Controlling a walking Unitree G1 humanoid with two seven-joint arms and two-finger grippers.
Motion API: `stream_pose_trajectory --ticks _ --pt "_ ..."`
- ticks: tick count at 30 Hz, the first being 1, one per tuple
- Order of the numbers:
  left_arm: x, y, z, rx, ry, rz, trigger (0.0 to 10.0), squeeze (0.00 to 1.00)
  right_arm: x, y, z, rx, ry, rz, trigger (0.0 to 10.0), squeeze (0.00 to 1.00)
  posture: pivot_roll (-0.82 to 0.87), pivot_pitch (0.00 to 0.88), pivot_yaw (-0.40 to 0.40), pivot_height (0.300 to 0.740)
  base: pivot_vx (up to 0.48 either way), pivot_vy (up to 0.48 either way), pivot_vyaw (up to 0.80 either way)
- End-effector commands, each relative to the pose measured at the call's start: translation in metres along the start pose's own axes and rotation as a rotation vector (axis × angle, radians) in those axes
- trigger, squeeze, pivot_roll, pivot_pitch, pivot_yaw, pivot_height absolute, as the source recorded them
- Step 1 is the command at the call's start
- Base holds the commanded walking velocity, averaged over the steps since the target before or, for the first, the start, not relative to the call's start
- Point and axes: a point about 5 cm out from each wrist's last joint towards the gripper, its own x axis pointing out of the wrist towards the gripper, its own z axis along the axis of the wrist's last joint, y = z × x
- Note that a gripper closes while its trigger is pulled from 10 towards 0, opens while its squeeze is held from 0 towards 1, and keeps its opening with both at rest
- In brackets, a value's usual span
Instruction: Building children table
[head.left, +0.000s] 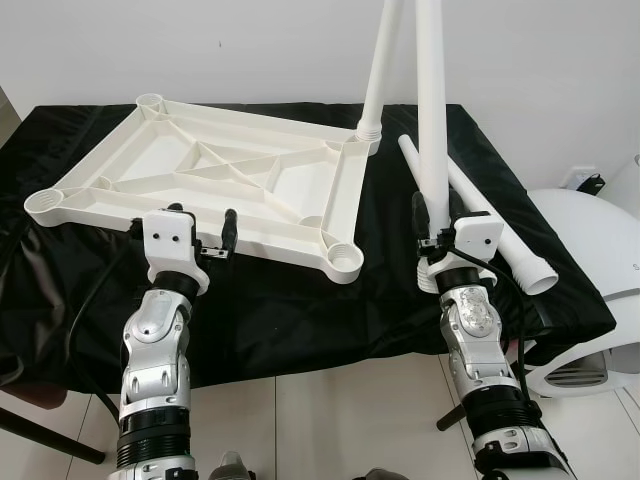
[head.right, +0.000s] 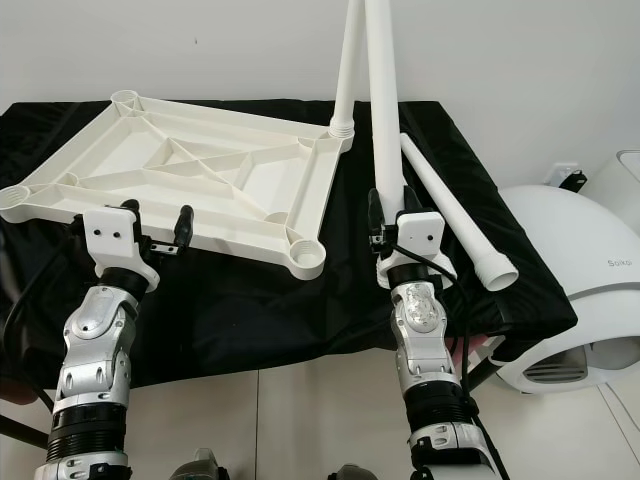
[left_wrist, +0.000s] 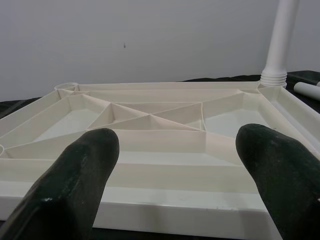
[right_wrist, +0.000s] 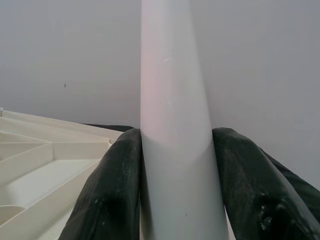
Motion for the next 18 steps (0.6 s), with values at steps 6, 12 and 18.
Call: stream_pose_trajectory --ticks 6,12,18 --pt "0.0010 0.0069 0.0005 -0.002 -0.005 0.149 10.0 0.00 0.0014 0.0011 0.0037 -0.010 -0.029 0.003 10.0 0.00 0.01 0.009 0.004 0.740 0.000 0.000 0.00" --pt "0.0010 0.0069 0.0008 -0.003 -0.006 0.149 10.0 0.00 0.0014 0.0009 0.0035 -0.011 -0.030 0.001 10.0 0.00 0.01 0.009 0.005 0.740 0.000 0.000 0.00" --pt "0.0012 0.0069 0.0008 -0.004 -0.006 0.150 10.0 0.00 0.0018 0.0010 0.0035 -0.011 -0.031 0.003 10.0 0.00 0.01 0.010 0.004 0.740 0.000 0.000 0.00"
